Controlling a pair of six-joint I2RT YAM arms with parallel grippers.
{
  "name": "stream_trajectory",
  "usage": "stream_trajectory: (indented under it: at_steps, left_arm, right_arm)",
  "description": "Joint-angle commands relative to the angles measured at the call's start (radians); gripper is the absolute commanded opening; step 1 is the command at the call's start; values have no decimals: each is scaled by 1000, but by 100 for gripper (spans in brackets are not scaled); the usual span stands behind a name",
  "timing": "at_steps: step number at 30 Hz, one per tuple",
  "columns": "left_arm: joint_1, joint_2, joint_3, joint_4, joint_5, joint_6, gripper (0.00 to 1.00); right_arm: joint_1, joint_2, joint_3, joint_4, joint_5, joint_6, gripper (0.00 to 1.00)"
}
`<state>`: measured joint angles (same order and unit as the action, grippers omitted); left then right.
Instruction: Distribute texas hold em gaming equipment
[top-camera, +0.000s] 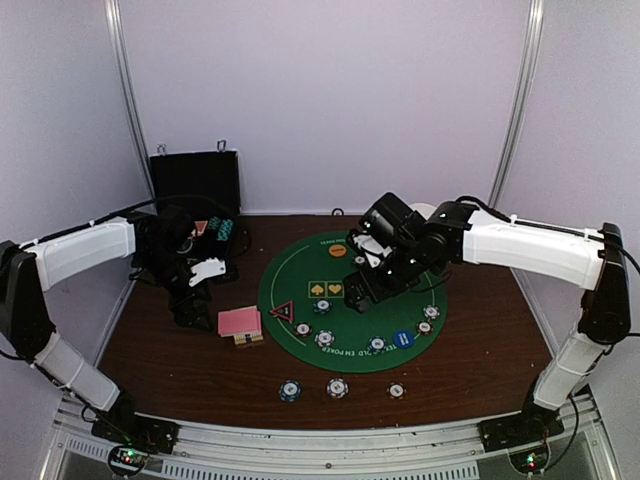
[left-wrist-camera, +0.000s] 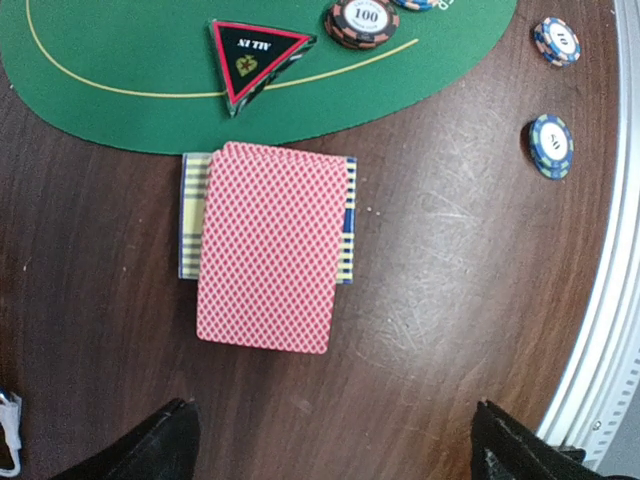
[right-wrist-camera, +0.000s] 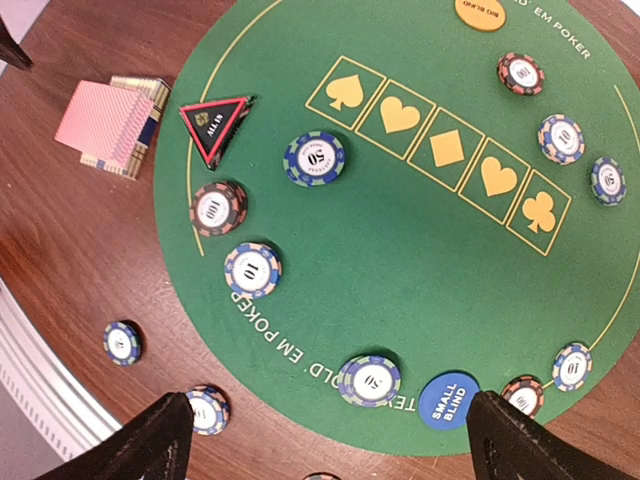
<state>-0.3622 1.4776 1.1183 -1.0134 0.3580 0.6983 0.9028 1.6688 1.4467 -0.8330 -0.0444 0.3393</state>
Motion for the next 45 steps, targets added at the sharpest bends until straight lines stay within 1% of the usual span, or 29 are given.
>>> stream_trajectory:
  at_steps: [1,5,9,16,25,45]
  left_arm:
    - [-15,48,-6,80,4,126,97]
    - [-21,87,-18,160,-21,170,98]
    - [-35,126,-11,190,-33,202,97]
    - [-68,160,-43,263,-83,201,97]
    - [-73,187,-75,308,-146,219,98]
    - [-90,260,-68,336,-185,191,98]
  right_arm:
    - [2,-51,-10,19,31,57,100]
    - [4,-85,-43,42,40,89,99]
    - [7,-111,-68,60,38,107,99]
    - [12,-131,-77,69,35,115,99]
    - [19,-129,-65,71,24,110,99]
    - [25,-117,-48,49,24,110,100]
